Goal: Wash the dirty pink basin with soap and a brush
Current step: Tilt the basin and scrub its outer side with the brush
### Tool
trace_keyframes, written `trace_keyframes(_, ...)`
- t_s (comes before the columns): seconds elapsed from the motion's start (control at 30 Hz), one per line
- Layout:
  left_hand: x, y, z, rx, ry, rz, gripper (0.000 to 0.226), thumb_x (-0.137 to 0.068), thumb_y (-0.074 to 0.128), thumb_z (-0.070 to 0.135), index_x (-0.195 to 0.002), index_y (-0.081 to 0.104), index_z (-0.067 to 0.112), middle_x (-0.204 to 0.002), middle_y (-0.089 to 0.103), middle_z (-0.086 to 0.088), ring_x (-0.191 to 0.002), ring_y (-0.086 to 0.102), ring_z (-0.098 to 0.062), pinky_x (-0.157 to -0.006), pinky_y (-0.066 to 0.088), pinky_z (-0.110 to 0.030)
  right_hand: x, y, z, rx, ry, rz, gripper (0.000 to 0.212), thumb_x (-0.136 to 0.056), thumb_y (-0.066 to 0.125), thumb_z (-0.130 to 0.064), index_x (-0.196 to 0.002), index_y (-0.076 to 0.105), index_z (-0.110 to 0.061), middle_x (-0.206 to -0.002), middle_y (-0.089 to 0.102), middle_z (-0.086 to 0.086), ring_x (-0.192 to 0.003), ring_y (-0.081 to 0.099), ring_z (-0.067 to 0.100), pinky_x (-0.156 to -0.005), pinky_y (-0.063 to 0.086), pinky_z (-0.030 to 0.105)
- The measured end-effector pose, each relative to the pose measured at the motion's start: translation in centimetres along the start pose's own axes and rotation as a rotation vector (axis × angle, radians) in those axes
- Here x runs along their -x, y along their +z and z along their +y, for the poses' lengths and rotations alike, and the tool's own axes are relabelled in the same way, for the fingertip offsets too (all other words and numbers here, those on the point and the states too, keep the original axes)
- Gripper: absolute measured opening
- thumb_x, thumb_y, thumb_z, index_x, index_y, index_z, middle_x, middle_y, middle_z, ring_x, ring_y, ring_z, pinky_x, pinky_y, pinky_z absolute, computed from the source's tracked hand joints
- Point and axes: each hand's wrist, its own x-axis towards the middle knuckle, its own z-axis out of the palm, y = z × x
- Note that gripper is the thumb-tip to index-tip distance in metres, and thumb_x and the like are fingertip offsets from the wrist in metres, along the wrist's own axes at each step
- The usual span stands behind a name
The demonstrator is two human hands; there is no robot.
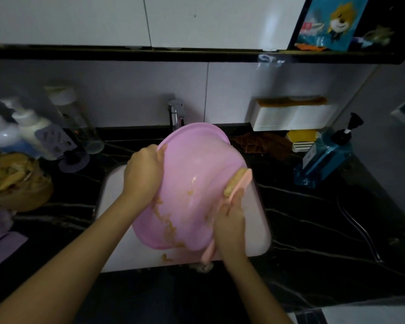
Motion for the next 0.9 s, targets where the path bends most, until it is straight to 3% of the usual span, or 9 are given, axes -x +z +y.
trace_keyframes(0.07,0.2,0.4,0.7,-0.006,0.019,0.002,0.041,-0.1,0.036,0.031,-0.082,0.055,-0.001,-0.086,0.063,-0.026,-0.082,0.057,-0.044,-0.062,0.031,-0.037,1.1,-0.3,0.0,-0.047,-0.01,0.021,0.057,-0.099,0.028,-0.024,-0.152,0.007,-0.019,-0.119,0.059,0.023,-0.091,0.059,0.031,-0.071,0.042,0.031)
trace_keyframes(0.17,0.0,0.3,0.4,0.01,0.021,-0.003,0.04,-0.1,0.036,0.03,-0.079,0.054,0.001,-0.084,0.062,-0.026,-0.081,0.057,-0.044,-0.062,0.034,-0.039,6.2,1.4,2.2,-0.003,-0.074,-0.193,0.065,-0.095,0.031,-0.027,-0.15,-0.002,-0.036,-0.147,0.037,0.005,-0.111,0.053,0.017,-0.094,0.045,0.032)
trace_keyframes(0.23,-0.3,-0.2,0.0,0.043,0.017,-0.013,0.037,-0.1,0.037,0.029,-0.074,0.049,0.005,-0.082,0.062,-0.027,-0.08,0.057,-0.044,-0.062,0.033,-0.038,7.3,0.8,2.4,0.023,-0.111,-0.274,0.067,-0.098,0.034,-0.022,-0.147,-0.007,-0.043,-0.134,0.052,-0.006,-0.102,0.054,0.008,-0.086,0.042,0.022)
trace_keyframes(0.33,-0.2,-0.4,0.1,0.066,0.009,-0.017,0.037,-0.1,0.037,0.029,-0.074,0.049,0.006,-0.082,0.061,-0.026,-0.079,0.056,-0.042,-0.062,0.033,-0.037,2.1,-0.3,-0.4,0.025,-0.087,-0.084,0.063,-0.1,0.033,-0.019,-0.149,-0.005,-0.029,-0.084,0.056,0.001,-0.073,0.056,0.02,-0.063,0.036,0.025)
trace_keyframes(0.43,0.3,-0.2,0.4,0.034,-0.002,-0.01,0.042,-0.101,0.035,0.03,-0.08,0.054,-0.001,-0.085,0.061,-0.028,-0.081,0.056,-0.044,-0.063,0.034,-0.039,2.0,-0.3,-3.5,0.06,-0.066,-0.033,0.063,-0.1,0.032,-0.017,-0.149,-0.008,-0.026,-0.076,0.053,-0.001,-0.069,0.057,0.024,-0.064,0.041,0.03)
trace_keyframes(0.6,-0.5,-1.0,-1.5,0.034,-0.019,-0.007,0.043,-0.101,0.037,0.028,-0.079,0.054,-0.005,-0.087,0.06,-0.034,-0.083,0.057,-0.048,-0.066,0.038,-0.043,11.6,-1.0,1.1,0.212,-0.21,-0.413,0.064,-0.09,0.02,-0.039,-0.134,-0.022,-0.058,-0.087,0.064,0.01,-0.077,0.06,0.021,-0.068,0.041,0.031)
trace_keyframes(0.67,-0.6,-0.9,-2.3,0.035,-0.024,0.01,0.043,-0.101,0.038,0.029,-0.077,0.053,-0.005,-0.085,0.06,-0.036,-0.081,0.057,-0.049,-0.067,0.042,-0.046,9.9,-1.5,2.8,0.141,-0.172,-0.361,0.06,-0.094,0.023,-0.037,-0.136,-0.013,-0.061,-0.092,0.067,0.007,-0.077,0.061,0.018,-0.073,0.047,0.03)
trace_keyframes(0.77,-0.6,-0.7,-2.8,0.053,-0.017,0.033,0.042,-0.1,0.039,0.029,-0.073,0.051,0.0,-0.081,0.059,-0.036,-0.077,0.057,-0.048,-0.066,0.042,-0.046,5.7,-3.3,3.1,-0.064,-0.055,-0.151,0.055,-0.101,0.031,-0.023,-0.146,0.006,-0.042,-0.112,0.055,-0.019,-0.094,0.054,0.001,-0.077,0.037,0.0)
trace_keyframes(0.9,-0.5,-0.5,-2.9,0.05,-0.035,0.043,0.044,-0.1,0.038,0.031,-0.076,0.053,-0.003,-0.082,0.059,-0.035,-0.077,0.057,-0.047,-0.065,0.041,-0.044,0.7,-2.9,3.1,0.002,0.033,-0.059,0.054,-0.102,0.031,-0.022,-0.151,0.009,-0.031,-0.102,0.065,0.01,-0.088,0.061,0.027,-0.074,0.045,0.027)
